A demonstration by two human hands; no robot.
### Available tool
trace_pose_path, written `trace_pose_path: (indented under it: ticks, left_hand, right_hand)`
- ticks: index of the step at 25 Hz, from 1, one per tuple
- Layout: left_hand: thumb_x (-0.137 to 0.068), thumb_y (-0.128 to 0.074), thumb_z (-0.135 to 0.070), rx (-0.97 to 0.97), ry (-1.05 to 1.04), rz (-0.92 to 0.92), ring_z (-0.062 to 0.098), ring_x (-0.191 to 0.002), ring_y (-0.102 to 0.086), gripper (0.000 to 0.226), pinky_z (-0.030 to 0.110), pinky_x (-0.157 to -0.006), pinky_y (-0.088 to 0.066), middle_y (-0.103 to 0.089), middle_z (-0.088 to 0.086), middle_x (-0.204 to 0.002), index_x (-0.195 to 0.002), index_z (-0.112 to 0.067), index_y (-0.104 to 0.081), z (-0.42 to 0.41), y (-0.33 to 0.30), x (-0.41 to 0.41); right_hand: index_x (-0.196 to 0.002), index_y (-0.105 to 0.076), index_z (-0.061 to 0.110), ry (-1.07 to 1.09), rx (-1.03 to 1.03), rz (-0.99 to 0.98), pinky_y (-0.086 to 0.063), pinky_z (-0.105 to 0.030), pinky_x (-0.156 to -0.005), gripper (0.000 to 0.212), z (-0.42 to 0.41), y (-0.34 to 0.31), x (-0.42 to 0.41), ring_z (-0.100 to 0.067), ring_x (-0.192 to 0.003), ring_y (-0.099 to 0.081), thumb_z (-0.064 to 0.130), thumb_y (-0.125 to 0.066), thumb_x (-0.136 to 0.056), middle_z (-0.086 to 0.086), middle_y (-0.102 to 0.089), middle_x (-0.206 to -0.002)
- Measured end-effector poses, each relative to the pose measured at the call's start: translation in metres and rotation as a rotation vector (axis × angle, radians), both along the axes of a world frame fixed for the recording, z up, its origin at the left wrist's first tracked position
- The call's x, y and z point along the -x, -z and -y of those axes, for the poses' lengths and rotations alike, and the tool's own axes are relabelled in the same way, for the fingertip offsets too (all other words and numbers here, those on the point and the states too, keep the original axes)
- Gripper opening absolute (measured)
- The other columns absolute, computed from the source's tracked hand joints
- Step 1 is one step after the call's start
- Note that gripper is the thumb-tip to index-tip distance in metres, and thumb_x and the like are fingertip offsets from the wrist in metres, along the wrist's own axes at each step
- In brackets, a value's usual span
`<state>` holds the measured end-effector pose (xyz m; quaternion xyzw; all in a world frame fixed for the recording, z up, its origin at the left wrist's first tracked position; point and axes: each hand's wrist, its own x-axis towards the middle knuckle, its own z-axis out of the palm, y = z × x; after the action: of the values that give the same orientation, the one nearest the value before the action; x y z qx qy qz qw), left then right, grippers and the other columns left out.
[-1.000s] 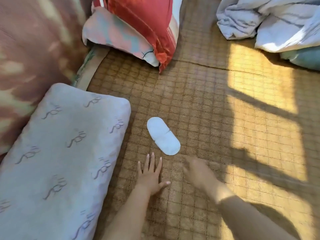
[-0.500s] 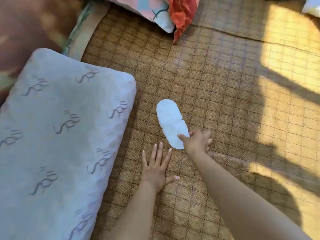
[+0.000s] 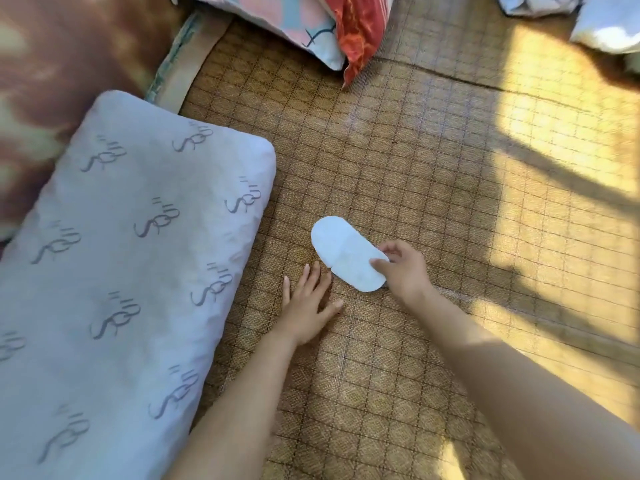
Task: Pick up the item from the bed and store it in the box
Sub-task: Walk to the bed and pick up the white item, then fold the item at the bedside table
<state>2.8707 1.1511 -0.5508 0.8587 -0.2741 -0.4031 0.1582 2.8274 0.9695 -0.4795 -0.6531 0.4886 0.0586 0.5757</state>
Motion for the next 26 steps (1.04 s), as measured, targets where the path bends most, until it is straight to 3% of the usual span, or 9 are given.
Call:
trace_pose_path:
  ticks: [2, 5, 7, 10, 14, 16, 19, 22, 26]
  left_hand:
    - [-0.092, -0.027, -0.058, 0.148, -0.43, -0.315, 0.017, -0.133, -0.036, 0.054, 0.041, -0.112, -0.024, -0.045, 0.0, -0.143, -0.121, -0.029, -0.061, 0.004, -0.032, 0.001]
    - [-0.094, -0.014, -0.058, 0.346, -0.774, -0.719, 0.016, -0.094, -0.062, 0.07, 0.026, -0.079, -0.046, -0.072, 0.004, -0.099, -0.071, -0.035, -0.076, 0.008, -0.104, 0.03]
    - [-0.091, -0.011, -0.062, 0.494, -0.953, -0.932, 0.022, -0.101, -0.065, 0.076, 0.035, -0.087, -0.048, -0.073, 0.013, -0.104, -0.079, -0.027, -0.077, 0.003, -0.15, 0.058]
    - [-0.086, -0.012, -0.068, 0.633, -1.182, -1.053, 0.025, -0.106, -0.063, 0.08, 0.041, -0.088, -0.051, -0.068, 0.014, -0.11, -0.105, -0.01, -0.062, -0.018, -0.212, 0.093]
    - [-0.088, -0.032, -0.063, 0.874, -1.432, -1.185, 0.03, -0.101, -0.064, 0.063, 0.045, -0.074, -0.059, -0.068, 0.017, -0.102, -0.108, -0.009, -0.057, -0.062, -0.307, 0.131]
    - [-0.091, -0.045, -0.048, 0.994, -1.409, -1.162, 0.028, -0.096, -0.069, 0.045, 0.045, -0.074, -0.061, -0.073, 0.015, -0.102, -0.113, -0.011, -0.058, -0.087, -0.344, 0.147]
    - [-0.091, -0.054, -0.025, 1.089, -1.408, -0.954, 0.02, -0.087, -0.073, 0.023, 0.038, -0.069, -0.062, -0.077, 0.007, -0.094, -0.109, -0.012, -0.061, -0.12, -0.378, 0.169]
    - [-0.087, -0.06, -0.018, 1.117, -1.512, -0.716, 0.021, -0.085, -0.073, 0.024, 0.031, -0.061, -0.06, -0.077, 0.006, -0.092, -0.11, -0.011, -0.061, -0.163, -0.403, 0.197]
    - [-0.083, -0.066, -0.025, 1.107, -1.644, -0.383, 0.026, -0.098, -0.069, 0.036, 0.033, -0.076, -0.06, -0.07, 0.008, -0.109, -0.117, -0.016, -0.058, -0.228, -0.422, 0.251]
  right_hand:
    - [-0.089, -0.057, 0.014, -0.027, -0.019, 0.036, -0.051, -0.039, -0.071, 0.014, -0.005, -0.026, 0.009, -0.029, -0.089, -0.063, 0.002, -0.062, -0.084, -0.016, -0.067, -0.103]
    - [-0.097, -0.058, 0.013, -0.095, -0.053, 0.069, -0.047, -0.03, -0.073, 0.015, -0.02, -0.086, 0.03, -0.023, -0.091, -0.061, 0.005, -0.063, -0.085, -0.01, -0.066, -0.102]
    - [-0.098, -0.06, 0.014, -0.129, -0.015, 0.071, -0.046, -0.026, -0.074, 0.016, -0.029, -0.137, 0.046, -0.019, -0.088, -0.062, 0.009, -0.065, -0.084, -0.004, -0.067, -0.098]
    - [-0.096, -0.063, 0.016, -0.14, 0.014, 0.113, -0.042, -0.01, -0.05, 0.016, -0.041, -0.213, 0.075, -0.004, -0.064, -0.057, 0.007, -0.065, -0.082, 0.003, -0.063, -0.082]
    - [-0.092, -0.067, 0.008, -0.145, -0.152, 0.162, -0.046, -0.017, -0.046, 0.022, -0.064, -0.315, 0.131, -0.005, -0.055, -0.063, -0.005, -0.055, -0.079, -0.005, -0.068, -0.076]
    - [-0.093, -0.068, 0.01, -0.24, -0.153, 0.158, -0.054, -0.029, -0.06, 0.022, -0.077, -0.349, 0.155, -0.015, -0.071, -0.068, -0.001, -0.059, -0.077, -0.008, -0.073, -0.084]
    - [-0.088, -0.069, 0.014, -0.366, -0.143, 0.173, -0.054, -0.024, -0.055, 0.017, -0.097, -0.381, 0.171, -0.014, -0.068, -0.067, 0.003, -0.063, -0.076, -0.006, -0.073, -0.085]
    - [-0.091, -0.067, 0.015, -0.547, -0.167, 0.186, -0.053, -0.02, -0.056, 0.013, -0.129, -0.398, 0.176, -0.014, -0.074, -0.07, 0.008, -0.064, -0.08, -0.004, -0.072, -0.089]
    - [-0.095, -0.068, 0.024, -0.71, -0.157, 0.251, -0.052, -0.019, -0.057, 0.017, -0.192, -0.404, 0.183, -0.01, -0.083, -0.067, 0.015, -0.065, -0.081, 0.003, -0.072, -0.093]
